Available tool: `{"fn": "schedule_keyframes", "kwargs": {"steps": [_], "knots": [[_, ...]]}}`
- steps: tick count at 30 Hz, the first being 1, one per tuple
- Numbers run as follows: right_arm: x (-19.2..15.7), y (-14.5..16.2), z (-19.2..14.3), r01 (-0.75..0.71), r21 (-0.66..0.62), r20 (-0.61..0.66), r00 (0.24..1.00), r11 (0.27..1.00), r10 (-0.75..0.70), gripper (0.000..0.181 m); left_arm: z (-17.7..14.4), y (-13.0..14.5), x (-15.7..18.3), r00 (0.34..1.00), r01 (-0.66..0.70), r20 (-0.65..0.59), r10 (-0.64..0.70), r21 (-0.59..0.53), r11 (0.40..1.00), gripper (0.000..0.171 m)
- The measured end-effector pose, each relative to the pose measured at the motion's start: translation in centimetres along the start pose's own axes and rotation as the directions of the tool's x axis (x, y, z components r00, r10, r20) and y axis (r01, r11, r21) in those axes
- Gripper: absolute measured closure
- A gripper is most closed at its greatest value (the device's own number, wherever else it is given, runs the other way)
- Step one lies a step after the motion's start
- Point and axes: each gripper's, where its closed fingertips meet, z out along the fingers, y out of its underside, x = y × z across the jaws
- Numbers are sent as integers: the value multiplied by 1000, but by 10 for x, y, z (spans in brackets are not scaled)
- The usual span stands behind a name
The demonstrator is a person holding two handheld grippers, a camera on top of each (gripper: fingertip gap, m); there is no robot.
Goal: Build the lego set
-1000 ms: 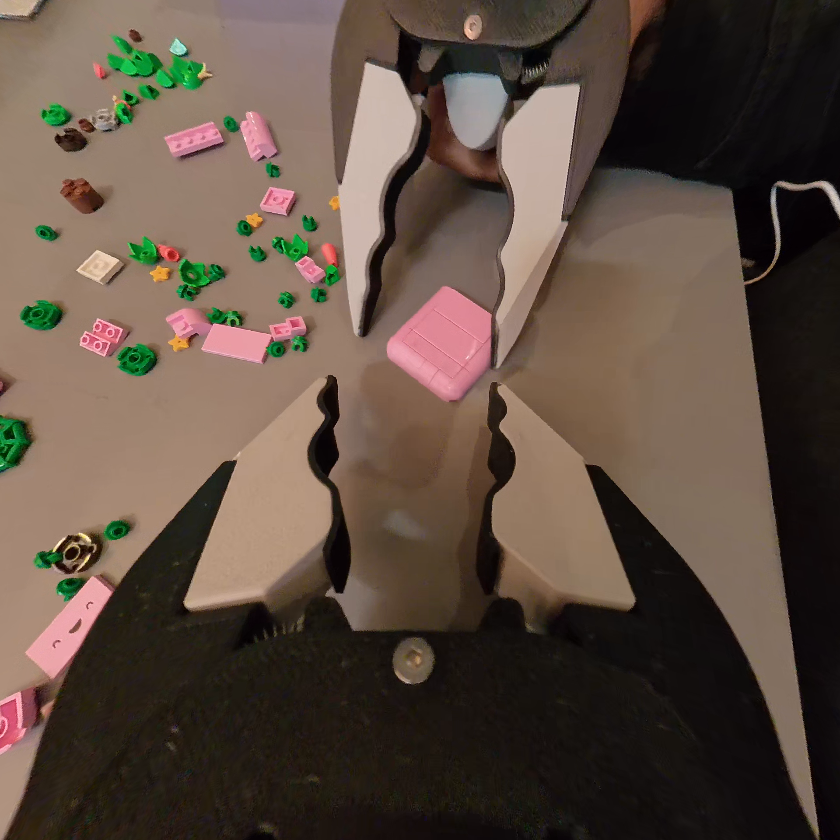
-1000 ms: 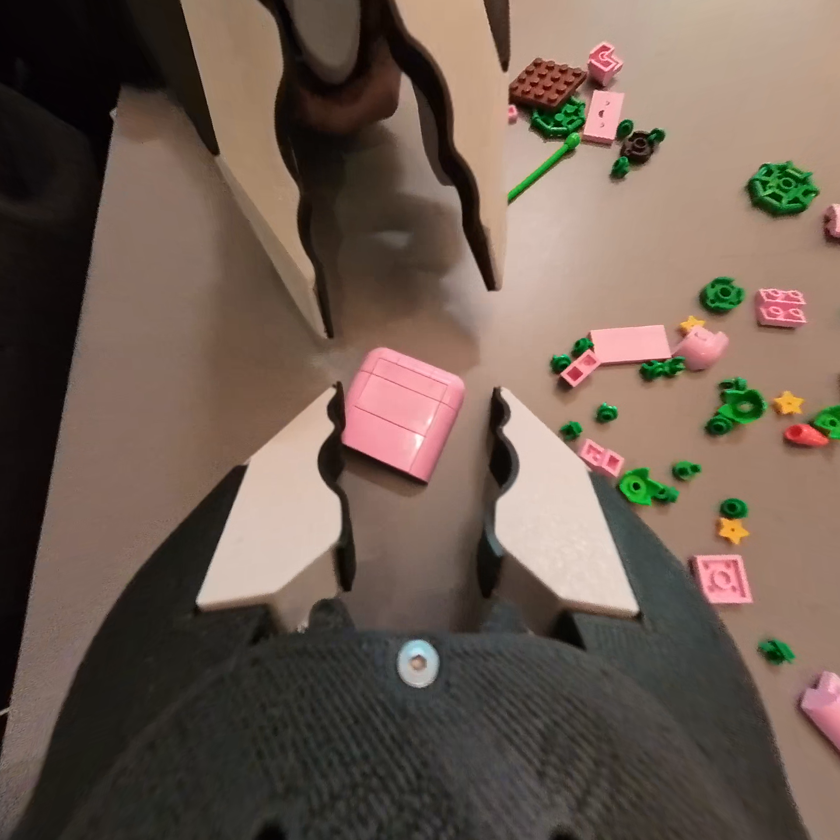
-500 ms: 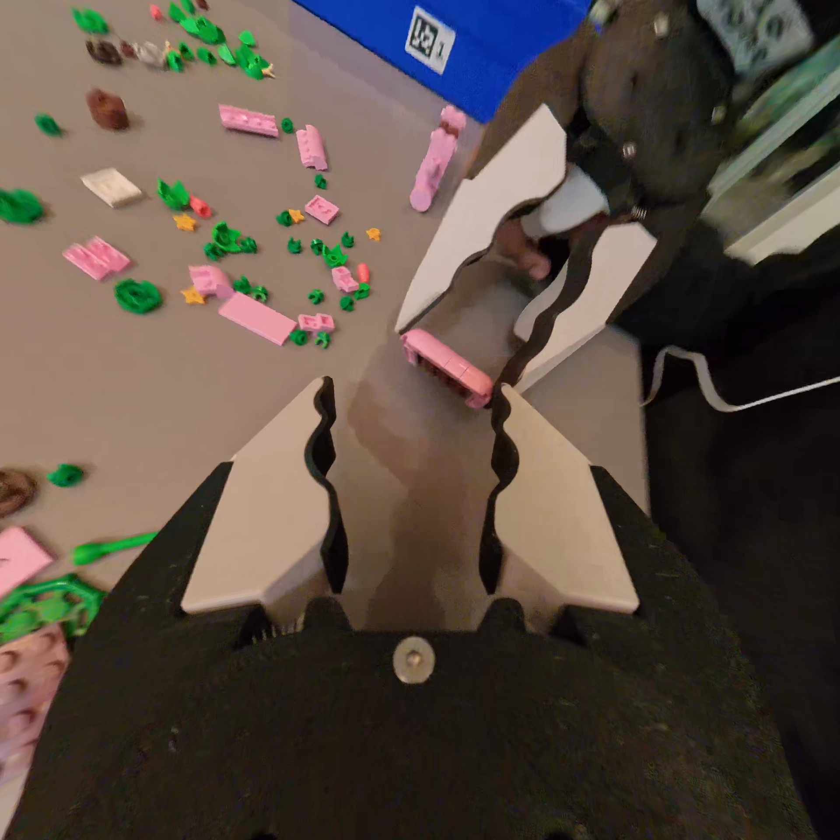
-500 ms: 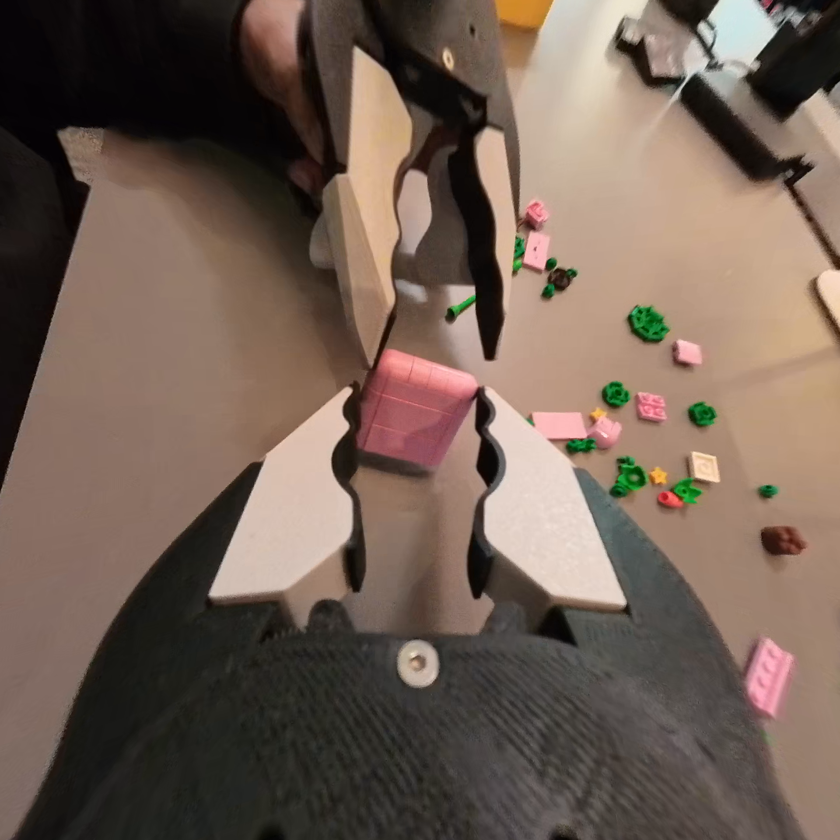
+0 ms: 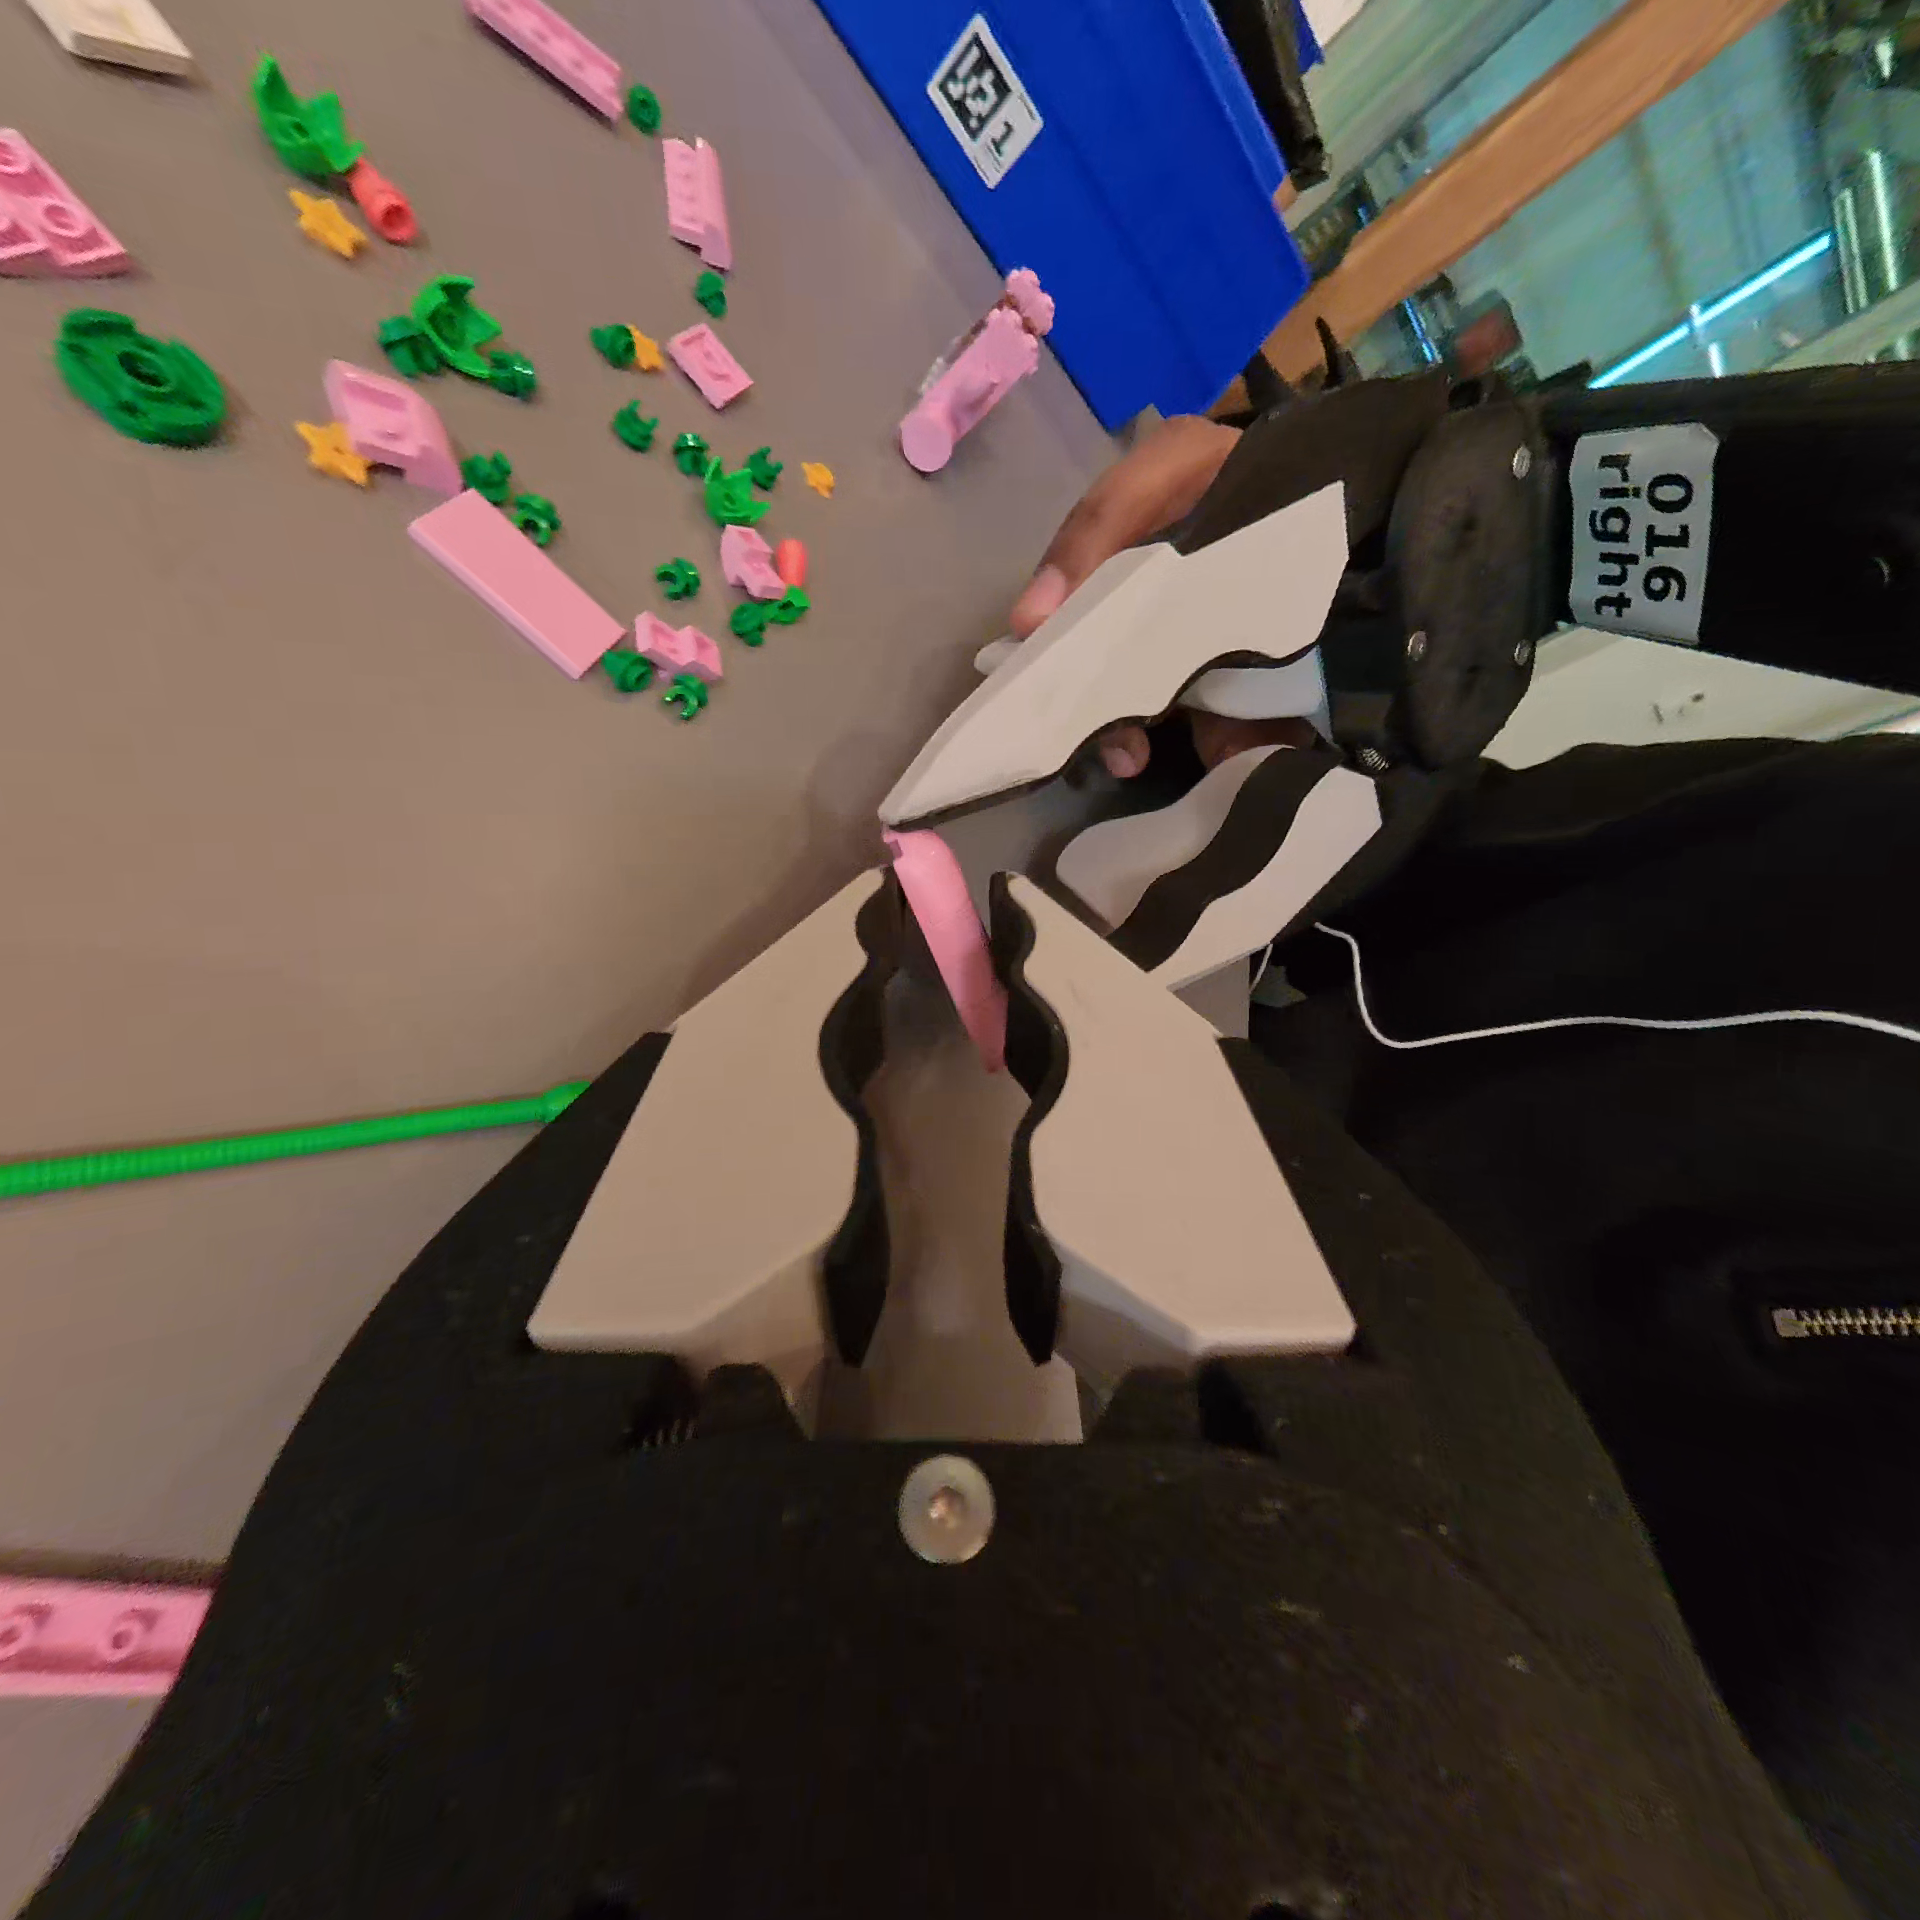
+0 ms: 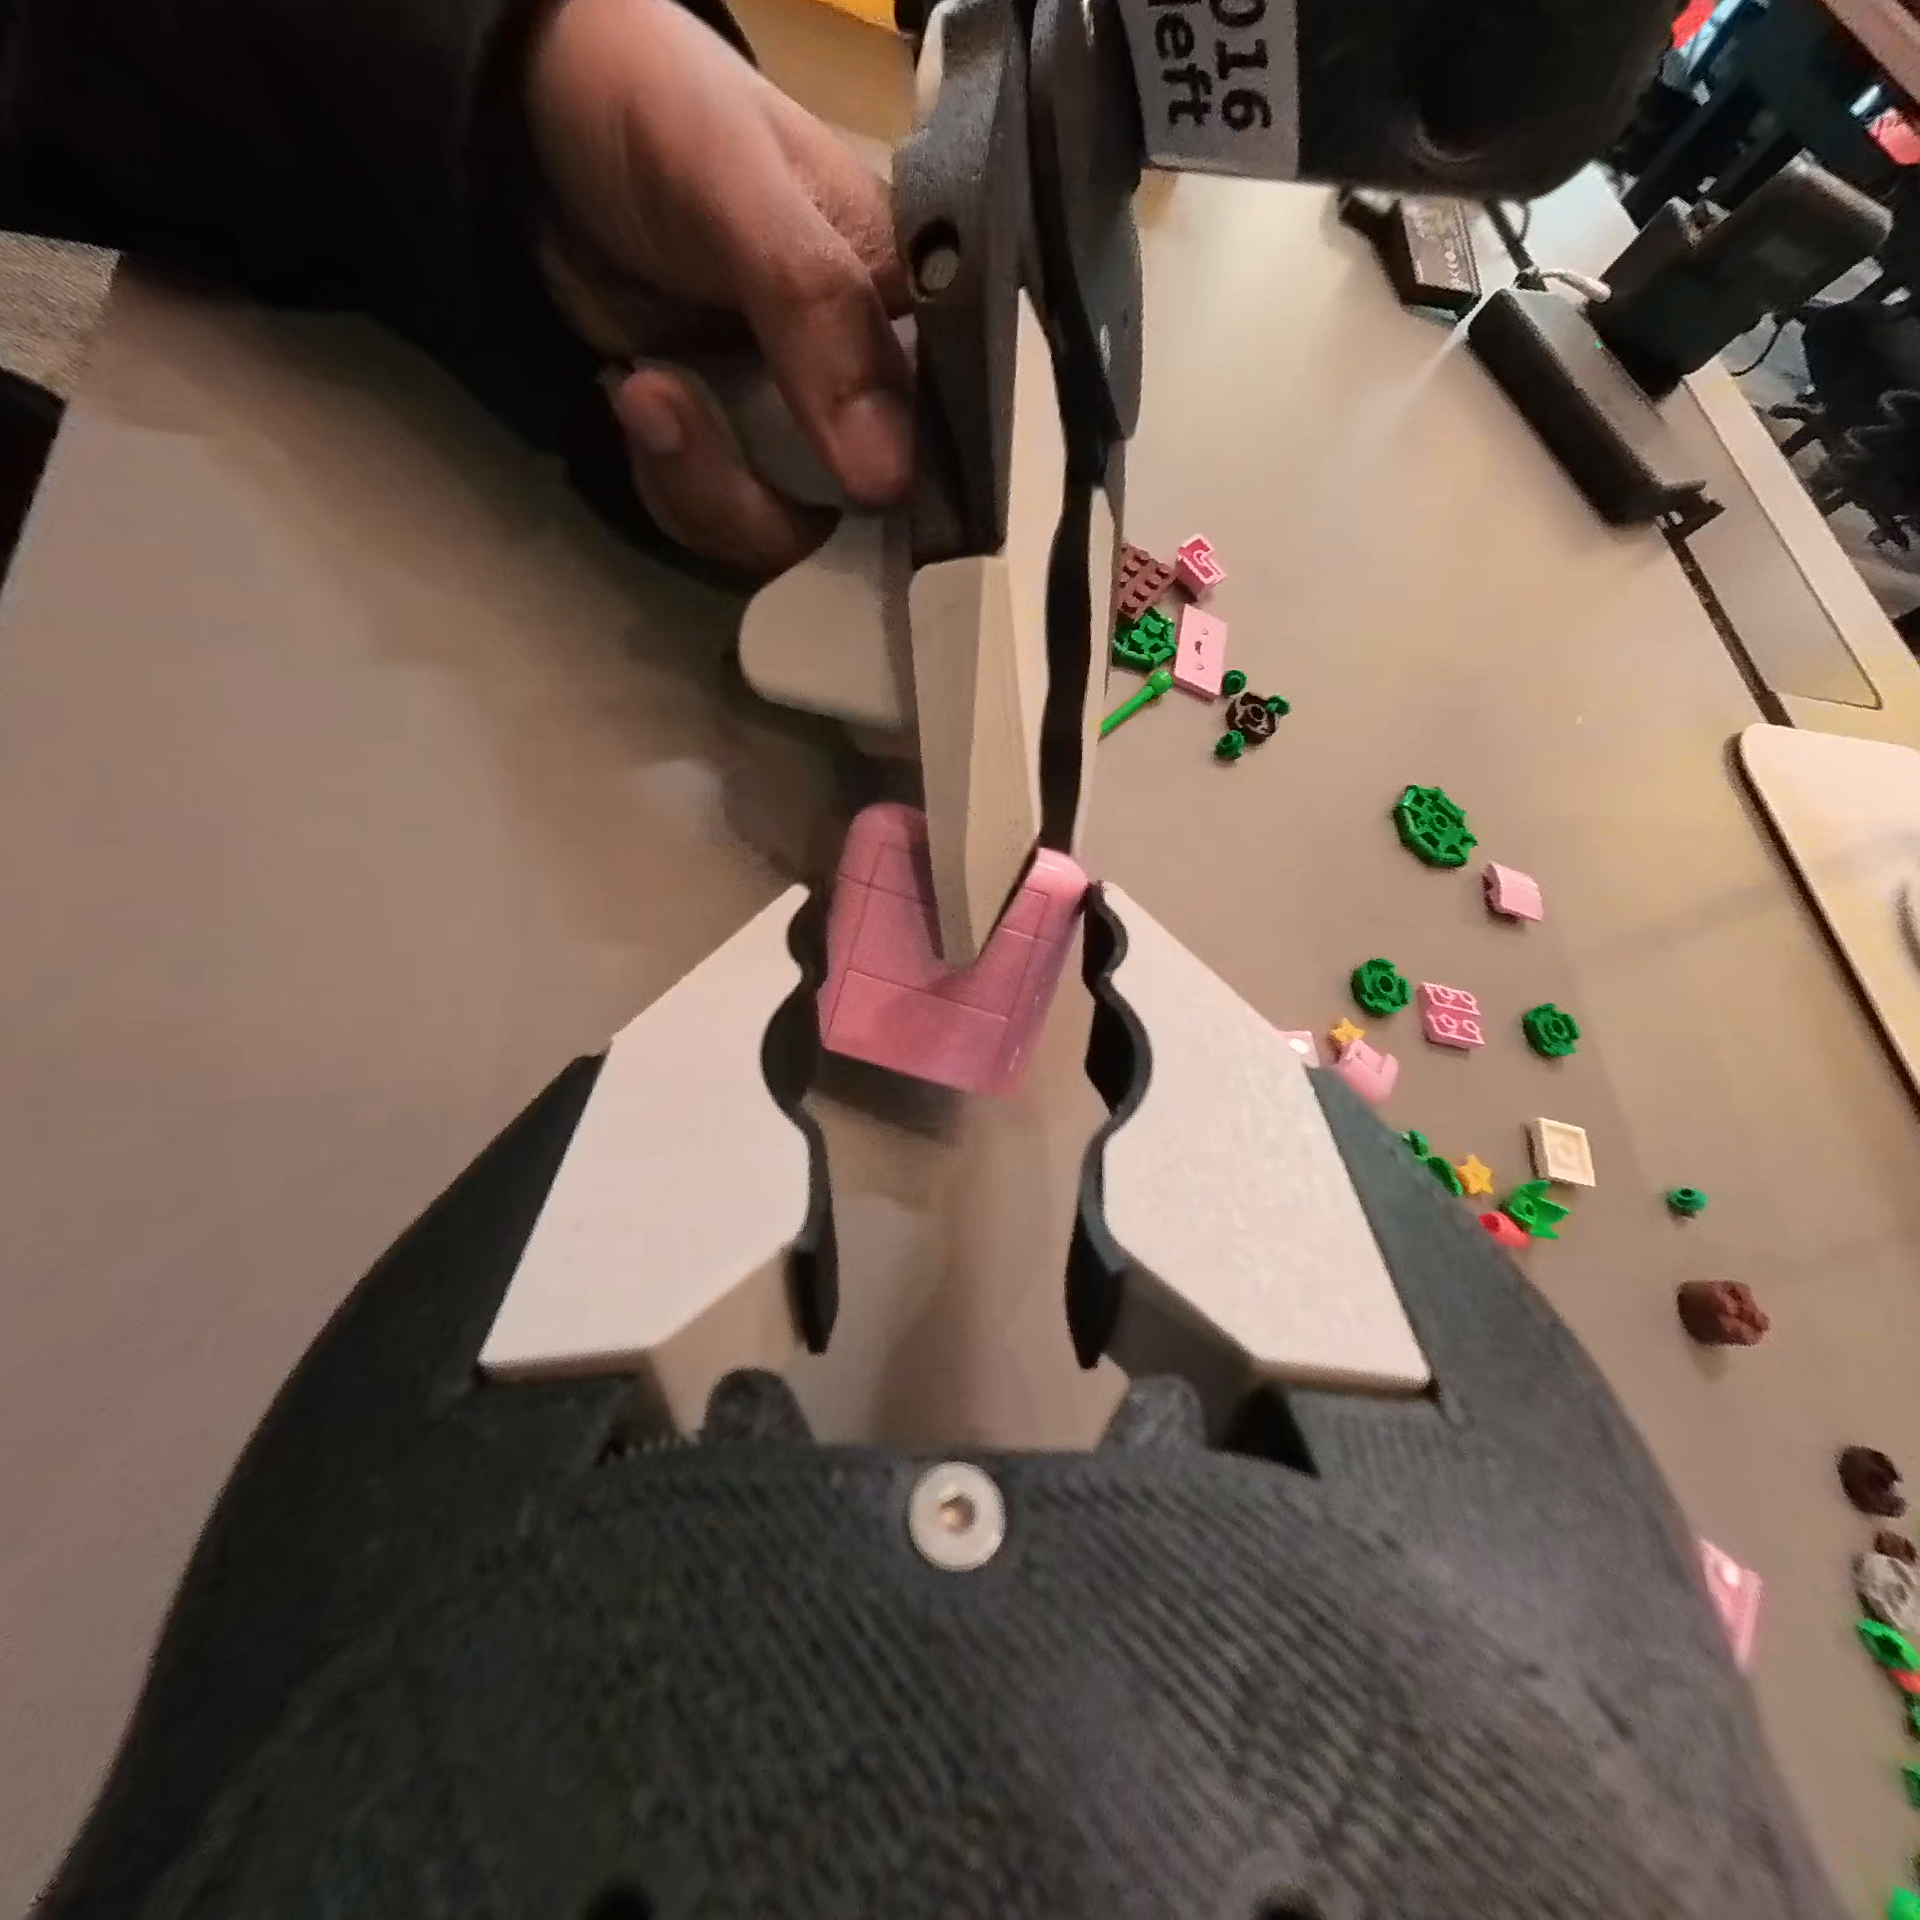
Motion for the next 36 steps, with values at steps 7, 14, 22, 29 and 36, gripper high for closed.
{"fn": "schedule_keyframes", "kwargs": {"steps": [7,14,22,29,36], "knots": [[24,-4,-15,-304,121,58,952,945,299,131,-17,-19,6,996,38,-89,-28,111,993,165],[27,-33,-39,-619,279,380,774,735,507,146,-37,-42,39,964,18,-262,52,258,966,166],[19,-42,-40,-633,292,441,755,717,486,172,-37,-43,51,960,-75,-240,147,285,955,164],[27,-46,-50,-646,328,439,750,689,494,173,-28,-33,50,959,-183,-171,227,240,953,153],[25,-48,-51,-632,323,423,763,705,489,173,-24,-31,48,951,-265,-98,292,223,938,163]]}}
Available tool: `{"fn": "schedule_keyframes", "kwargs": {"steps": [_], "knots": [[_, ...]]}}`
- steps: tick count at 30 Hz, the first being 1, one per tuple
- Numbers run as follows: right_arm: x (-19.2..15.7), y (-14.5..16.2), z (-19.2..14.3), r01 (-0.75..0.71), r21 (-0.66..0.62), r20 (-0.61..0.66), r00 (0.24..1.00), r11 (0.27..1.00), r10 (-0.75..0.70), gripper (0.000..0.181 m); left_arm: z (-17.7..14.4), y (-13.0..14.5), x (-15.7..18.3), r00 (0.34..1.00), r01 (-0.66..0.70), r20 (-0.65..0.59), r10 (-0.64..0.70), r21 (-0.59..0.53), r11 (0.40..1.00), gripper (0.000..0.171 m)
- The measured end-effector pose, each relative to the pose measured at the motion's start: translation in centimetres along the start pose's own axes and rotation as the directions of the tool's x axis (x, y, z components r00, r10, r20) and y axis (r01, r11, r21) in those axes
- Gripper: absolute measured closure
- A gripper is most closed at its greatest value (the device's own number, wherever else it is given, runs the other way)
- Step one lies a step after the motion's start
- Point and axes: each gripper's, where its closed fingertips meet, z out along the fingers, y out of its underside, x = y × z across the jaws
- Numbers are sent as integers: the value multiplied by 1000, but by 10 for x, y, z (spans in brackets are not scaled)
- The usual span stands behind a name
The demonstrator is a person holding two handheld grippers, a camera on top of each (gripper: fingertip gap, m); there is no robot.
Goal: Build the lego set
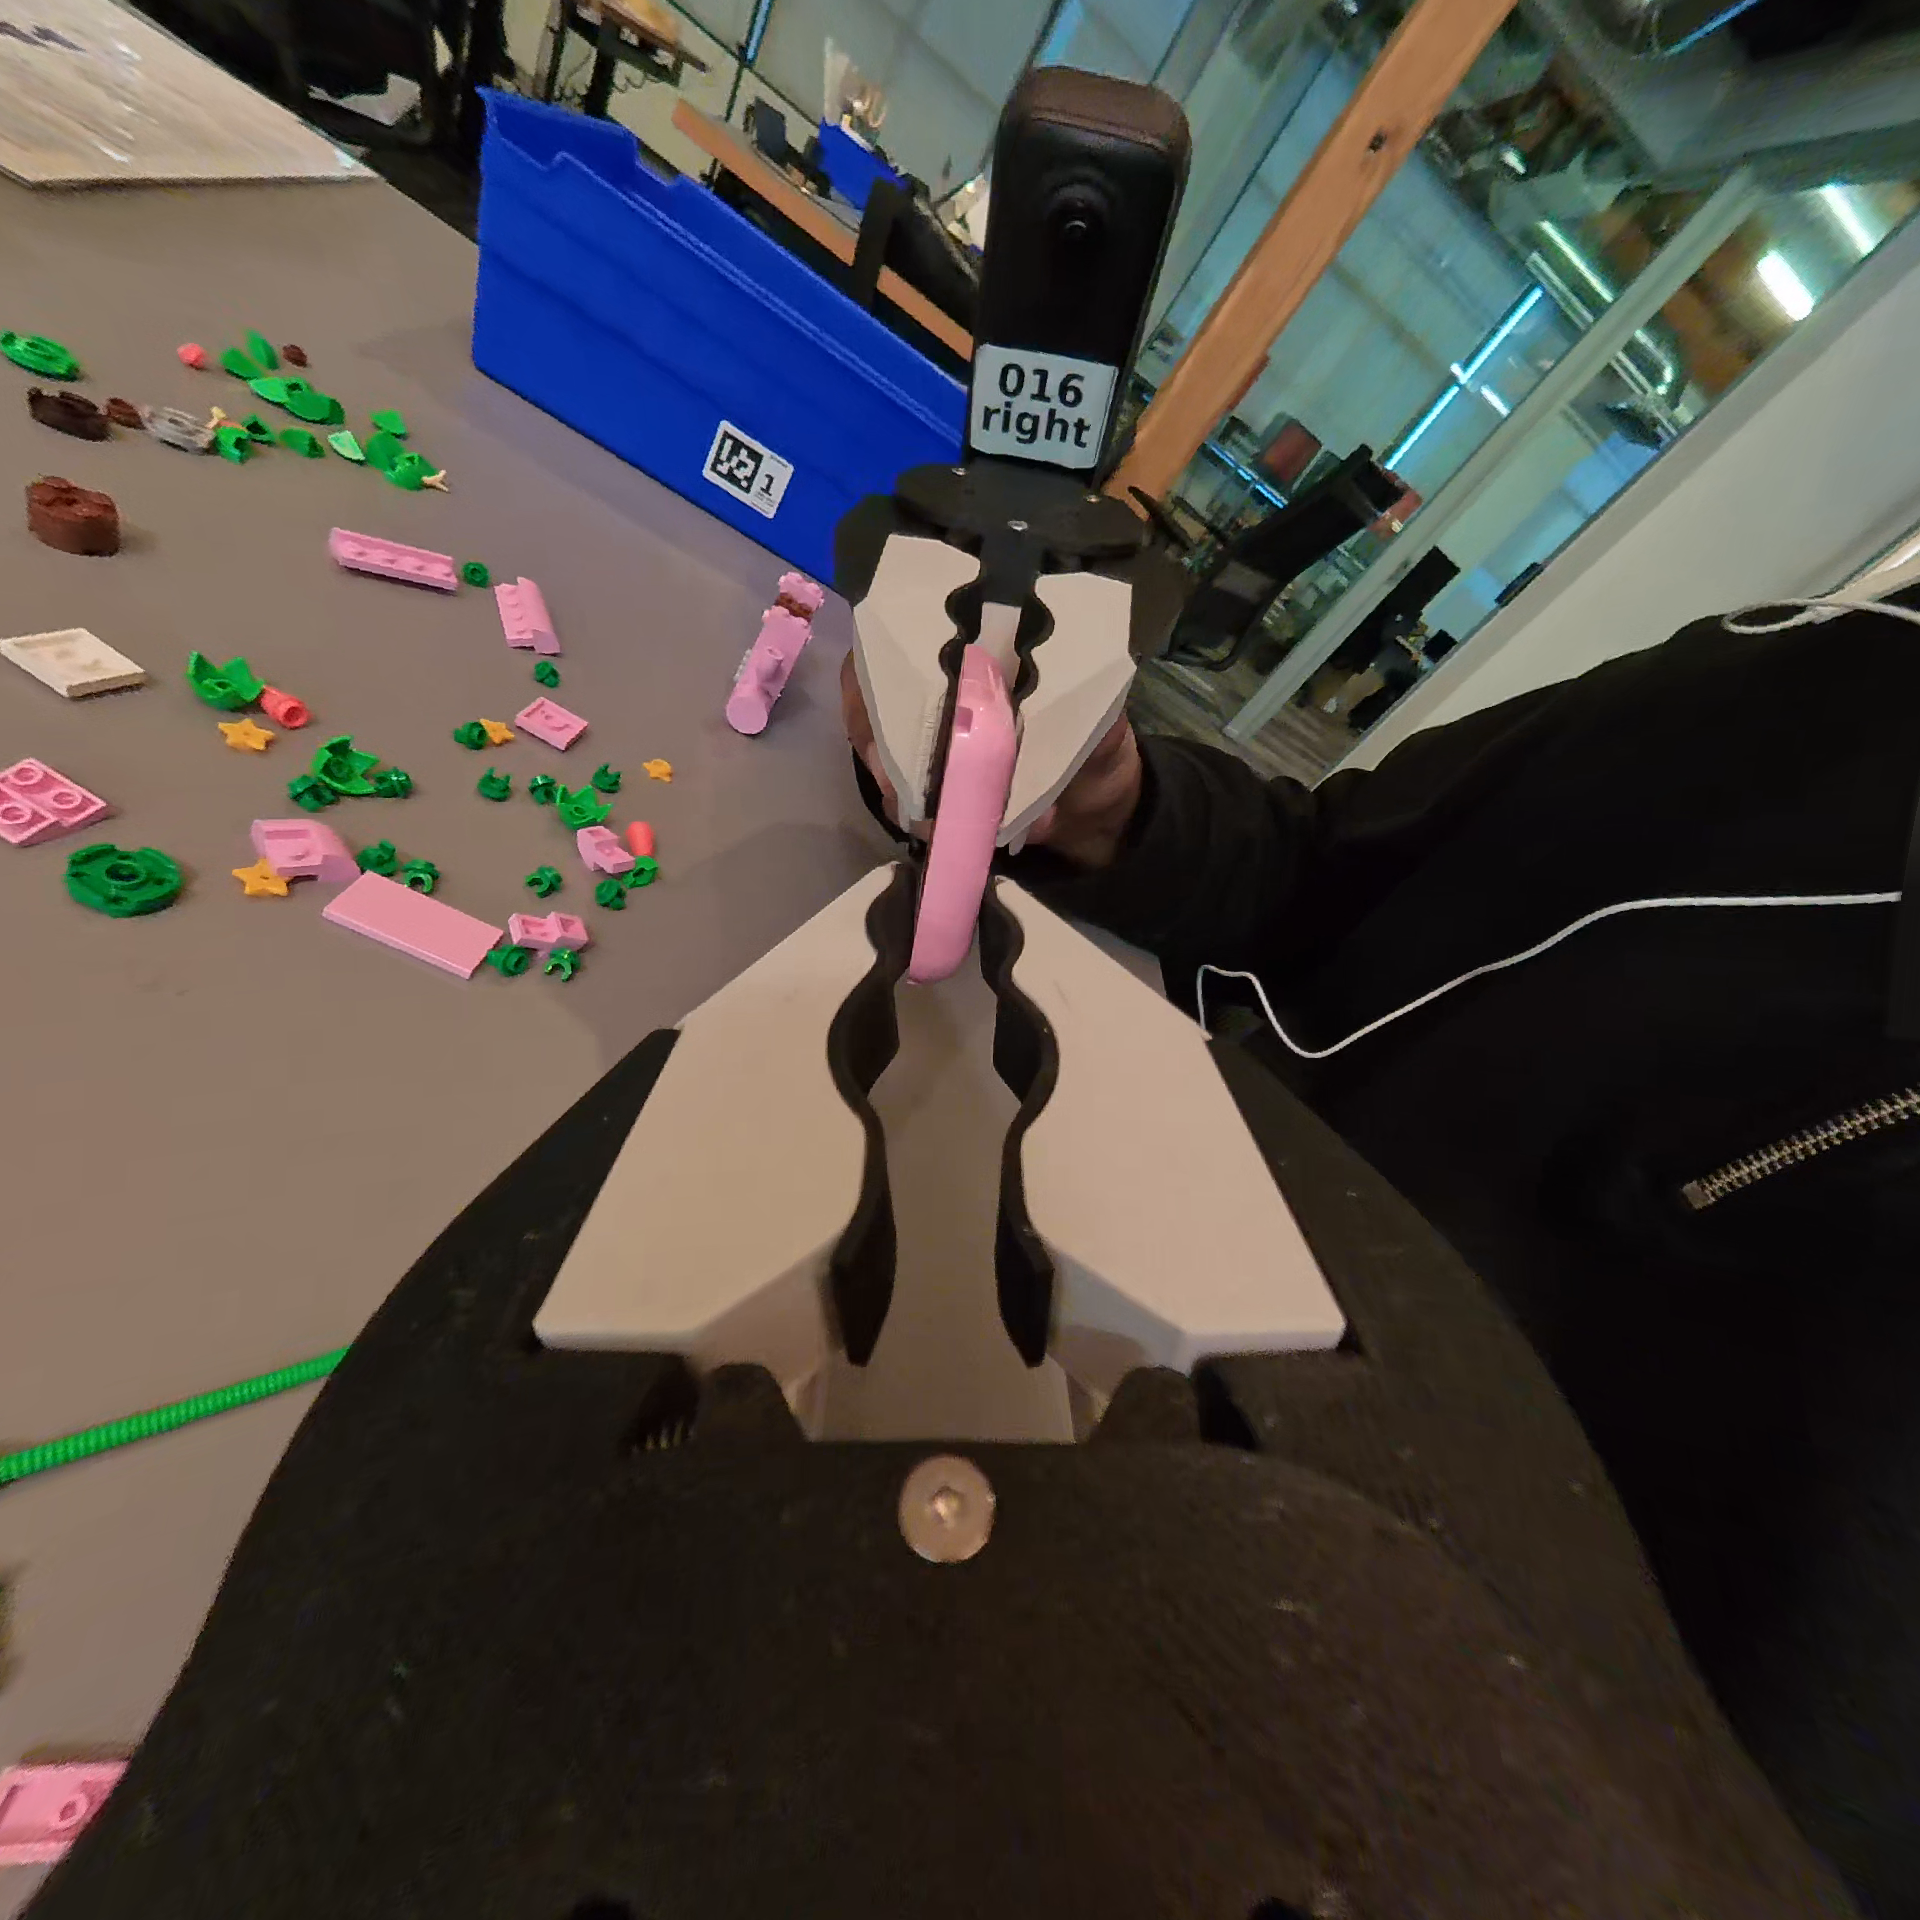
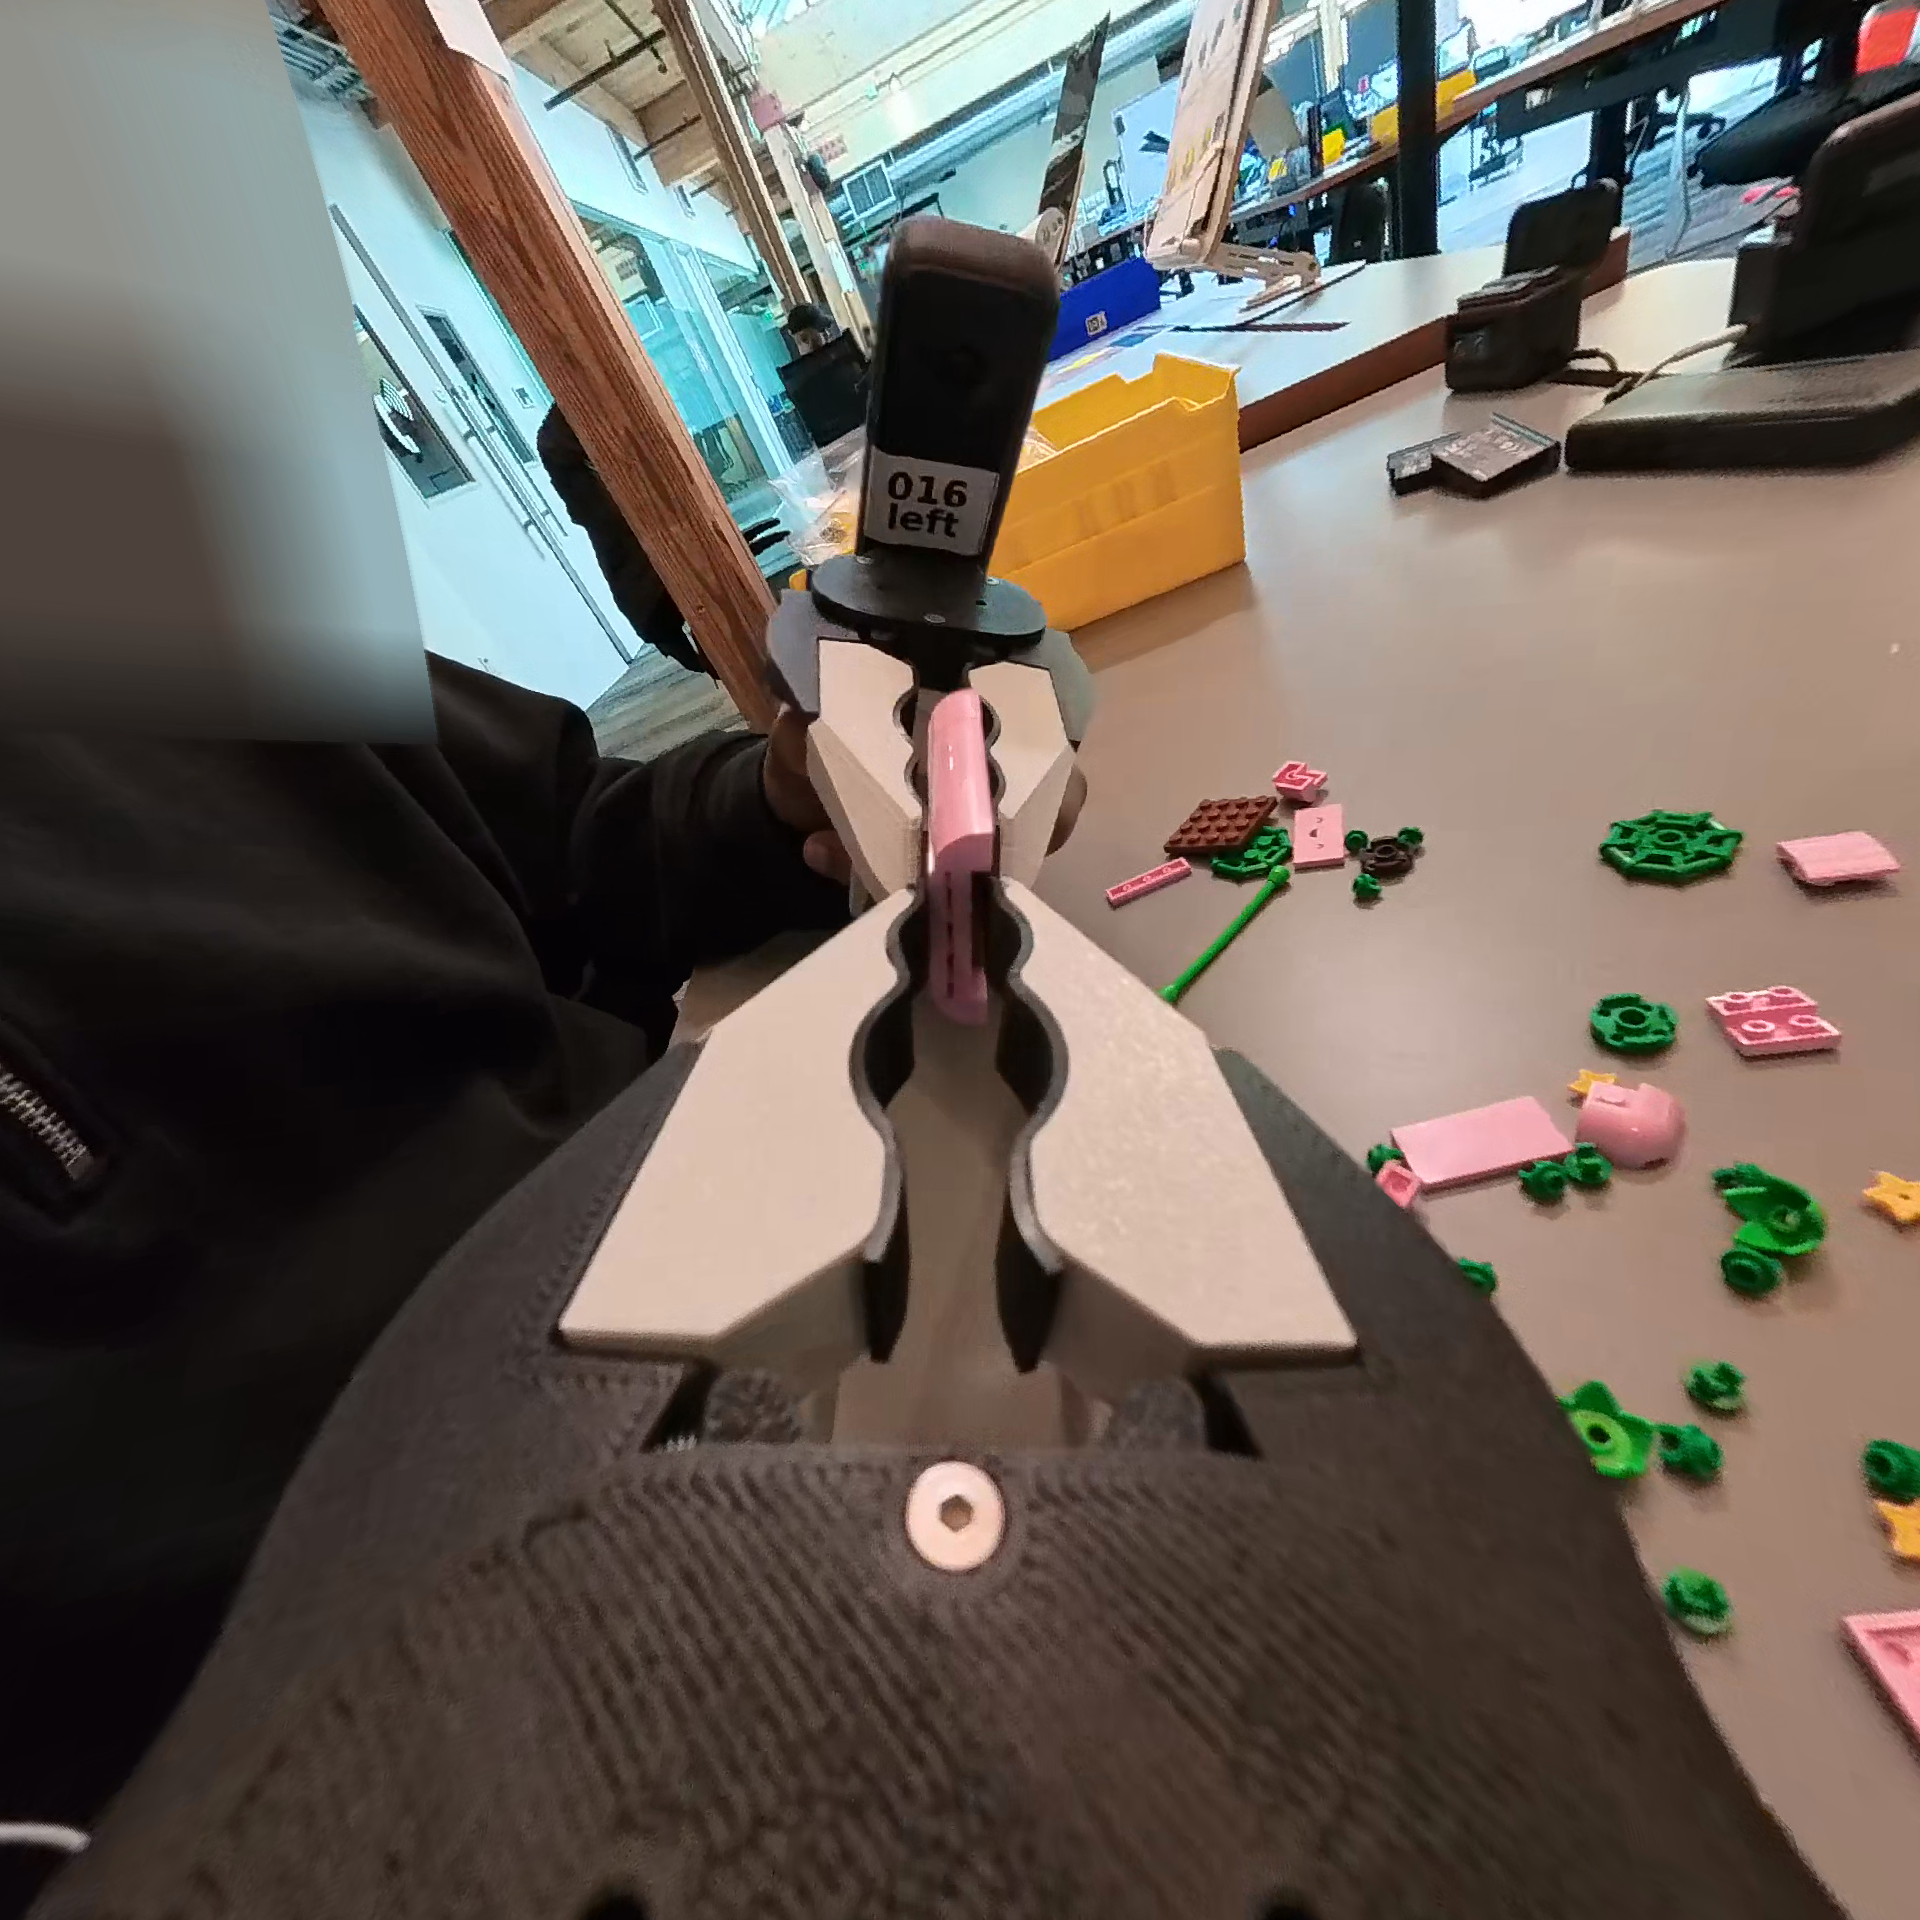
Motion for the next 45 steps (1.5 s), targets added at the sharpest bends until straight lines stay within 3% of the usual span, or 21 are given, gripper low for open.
{"fn": "schedule_keyframes", "kwargs": {"steps": [4,6,17,32,38,41,45], "knots": [[6,-5,2,26,62,-32,999,998,-24,169,-4,-7,-2,1000,10,4,-11,36,999,165],[6,-3,3,41,54,-31,999,998,-40,148,-6,-9,-6,999,35,14,-35,53,998,165],[2,1,4,9,32,13,1000,999,-10,172,-7,-13,1,1000,14,-5,-13,71,997,166],[-1,5,2,-13,-17,46,999,1000,13,173,-4,-7,4,1000,2,-13,-2,39,999,165],[1,-1,6,-5,41,24,1000,999,4,173,-8,-13,1,1000,18,-14,-17,68,998,166],[1,-10,0,-27,100,41,999,995,23,158,-7,-10,0,1000,6,1,-6,53,999,166],[3,-15,-5,-65,133,55,997,989,58,159,-5,-6,2,1000,4,-16,-3,32,999,166]]}}
